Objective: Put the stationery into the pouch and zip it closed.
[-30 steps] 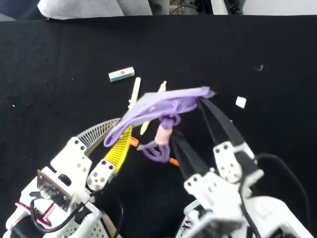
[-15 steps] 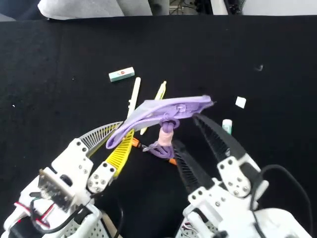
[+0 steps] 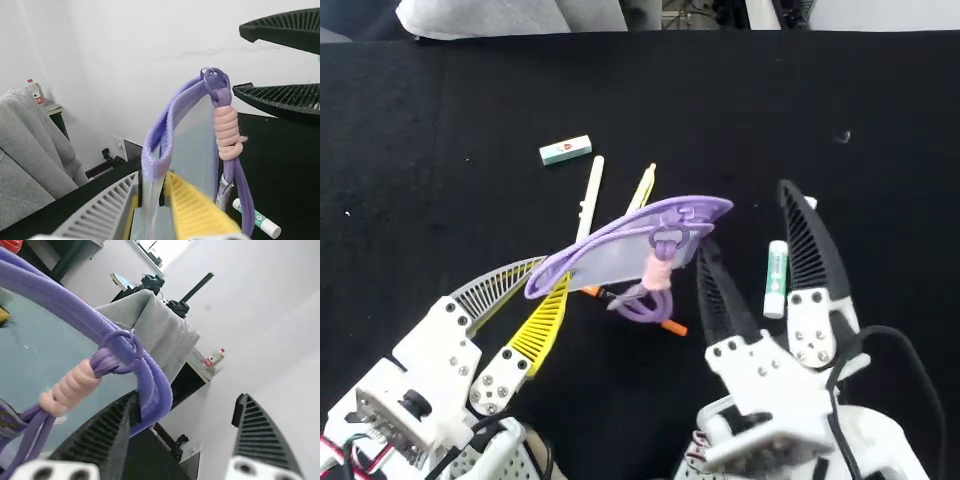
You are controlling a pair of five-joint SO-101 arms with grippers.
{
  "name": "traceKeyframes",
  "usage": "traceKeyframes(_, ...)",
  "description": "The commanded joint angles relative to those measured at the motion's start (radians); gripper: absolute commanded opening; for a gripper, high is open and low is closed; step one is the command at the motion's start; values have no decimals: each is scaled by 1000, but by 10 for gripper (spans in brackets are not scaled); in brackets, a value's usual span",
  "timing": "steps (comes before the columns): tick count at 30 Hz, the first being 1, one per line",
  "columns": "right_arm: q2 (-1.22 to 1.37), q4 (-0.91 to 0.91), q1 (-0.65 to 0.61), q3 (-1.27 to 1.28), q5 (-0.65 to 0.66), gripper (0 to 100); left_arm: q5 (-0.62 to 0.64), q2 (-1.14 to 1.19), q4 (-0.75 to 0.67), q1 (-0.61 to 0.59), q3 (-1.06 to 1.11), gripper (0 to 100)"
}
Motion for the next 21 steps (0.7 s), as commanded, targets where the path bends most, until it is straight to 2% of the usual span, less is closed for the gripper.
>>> traceKeyframes(1,114,-9,18,30,-49,303,-8,5,2,10,-59,43)
traceKeyframes(5,151,-23,-25,74,-87,303,-8,5,2,10,-59,43)
traceKeyframes(12,191,52,-253,73,-87,270,-12,5,2,2,-59,43)
traceKeyframes(21,183,187,-281,71,-86,114,-15,5,2,1,-59,43)
